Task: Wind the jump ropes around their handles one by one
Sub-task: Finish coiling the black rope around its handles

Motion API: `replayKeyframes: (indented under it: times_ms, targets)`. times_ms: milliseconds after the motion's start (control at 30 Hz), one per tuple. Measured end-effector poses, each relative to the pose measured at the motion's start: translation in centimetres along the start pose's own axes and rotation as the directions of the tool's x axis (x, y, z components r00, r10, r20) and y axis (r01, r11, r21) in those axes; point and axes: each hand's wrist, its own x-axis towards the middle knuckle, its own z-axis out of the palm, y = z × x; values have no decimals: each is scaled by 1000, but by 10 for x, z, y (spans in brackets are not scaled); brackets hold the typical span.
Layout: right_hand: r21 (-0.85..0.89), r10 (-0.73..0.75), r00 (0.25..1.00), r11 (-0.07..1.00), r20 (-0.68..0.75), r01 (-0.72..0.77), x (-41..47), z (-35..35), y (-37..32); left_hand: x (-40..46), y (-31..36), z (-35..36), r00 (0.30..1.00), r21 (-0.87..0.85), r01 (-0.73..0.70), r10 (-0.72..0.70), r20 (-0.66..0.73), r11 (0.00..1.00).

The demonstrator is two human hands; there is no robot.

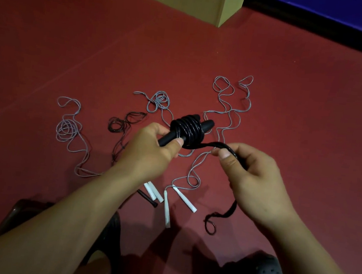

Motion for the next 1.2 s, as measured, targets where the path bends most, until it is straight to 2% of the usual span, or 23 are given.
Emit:
replayKeyframes:
  times_ms: [133,433,667,767,967,1100,1200]
  targets:
    - [-19,-32,999,999,17,32,-2,1,-3,1,-3,-1,1000,59,-19,19,13,998]
    - [141,-30,999,990,44,23,-8,0,-11,0,-2,-4,995,208,-100,96,31,973]
    - [152,-134,991,980,19,129,-8,-1,-8,-2,1,-2,991,261,-134,129,36,956]
    - [162,-144,990,977,13,140,-6,-1,-8,-4,-2,0,981,268,-171,140,133,948]
    - [169,-97,995,981,-14,97,-2,-1,-7,-9,-4,3,914,286,-300,188,359,910]
    - [71,-19,1000,997,-17,20,1,-3,1,-15,-2,3,859,307,-368,195,473,878]
    - [-117,-4,999,993,-45,-2,3,-6,5,-19,0,1,825,328,-406,188,534,853]
